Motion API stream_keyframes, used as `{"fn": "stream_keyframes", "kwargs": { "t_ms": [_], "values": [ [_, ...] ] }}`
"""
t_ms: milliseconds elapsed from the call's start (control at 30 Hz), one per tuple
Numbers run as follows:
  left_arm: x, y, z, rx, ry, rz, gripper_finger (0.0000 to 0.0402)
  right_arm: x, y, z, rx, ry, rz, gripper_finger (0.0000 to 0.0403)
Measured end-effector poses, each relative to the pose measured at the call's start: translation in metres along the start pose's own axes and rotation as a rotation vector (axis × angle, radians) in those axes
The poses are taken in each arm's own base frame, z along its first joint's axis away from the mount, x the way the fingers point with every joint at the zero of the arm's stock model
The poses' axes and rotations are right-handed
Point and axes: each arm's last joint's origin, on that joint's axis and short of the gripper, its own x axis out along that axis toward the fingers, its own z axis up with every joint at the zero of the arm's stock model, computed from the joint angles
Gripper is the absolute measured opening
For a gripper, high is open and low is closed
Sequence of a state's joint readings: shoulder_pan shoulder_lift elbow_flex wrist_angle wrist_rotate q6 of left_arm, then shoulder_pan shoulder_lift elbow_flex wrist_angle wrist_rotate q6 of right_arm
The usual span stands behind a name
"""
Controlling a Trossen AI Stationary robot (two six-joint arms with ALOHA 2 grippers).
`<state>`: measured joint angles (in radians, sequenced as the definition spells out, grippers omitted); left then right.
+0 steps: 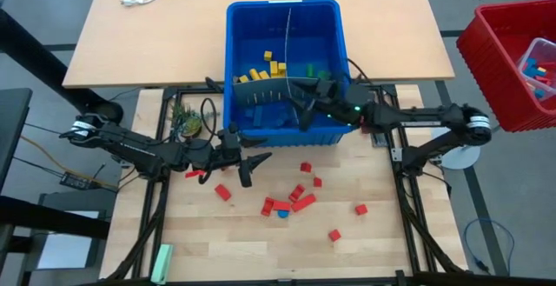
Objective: Sort blocks
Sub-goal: Put the blue block with the other blue blocks into the blue bin
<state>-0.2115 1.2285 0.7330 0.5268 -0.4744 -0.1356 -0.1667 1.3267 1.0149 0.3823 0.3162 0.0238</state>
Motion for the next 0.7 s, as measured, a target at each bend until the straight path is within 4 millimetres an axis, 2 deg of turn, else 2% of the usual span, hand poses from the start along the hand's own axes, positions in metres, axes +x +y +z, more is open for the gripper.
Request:
{"fn": "stream_keyframes", "kwargs": {
  "t_ms": [167, 500, 600, 700],
  "values": [
    [0.000, 0.000, 0.000, 0.000, 0.001, 0.000, 0.0232, -0.027, 0.021, 0.013, -0.003, 0.035, 0.203, 0.0239],
    [0.000, 0.000, 0.000, 0.001, 0.001, 0.000, 0.0232, -0.088, 0.071, 0.009, 0.088, 0.297, 0.481, 0.0229],
    [0.000, 0.000, 0.000, 0.001, 0.001, 0.000, 0.0232, -0.098, 0.083, 0.006, 0.078, 0.330, 0.549, 0.0228],
    [0.000, 0.000, 0.000, 0.001, 0.001, 0.000, 0.0232, -0.101, 0.089, 0.002, 0.062, 0.345, 0.544, 0.0228]
  ]
}}
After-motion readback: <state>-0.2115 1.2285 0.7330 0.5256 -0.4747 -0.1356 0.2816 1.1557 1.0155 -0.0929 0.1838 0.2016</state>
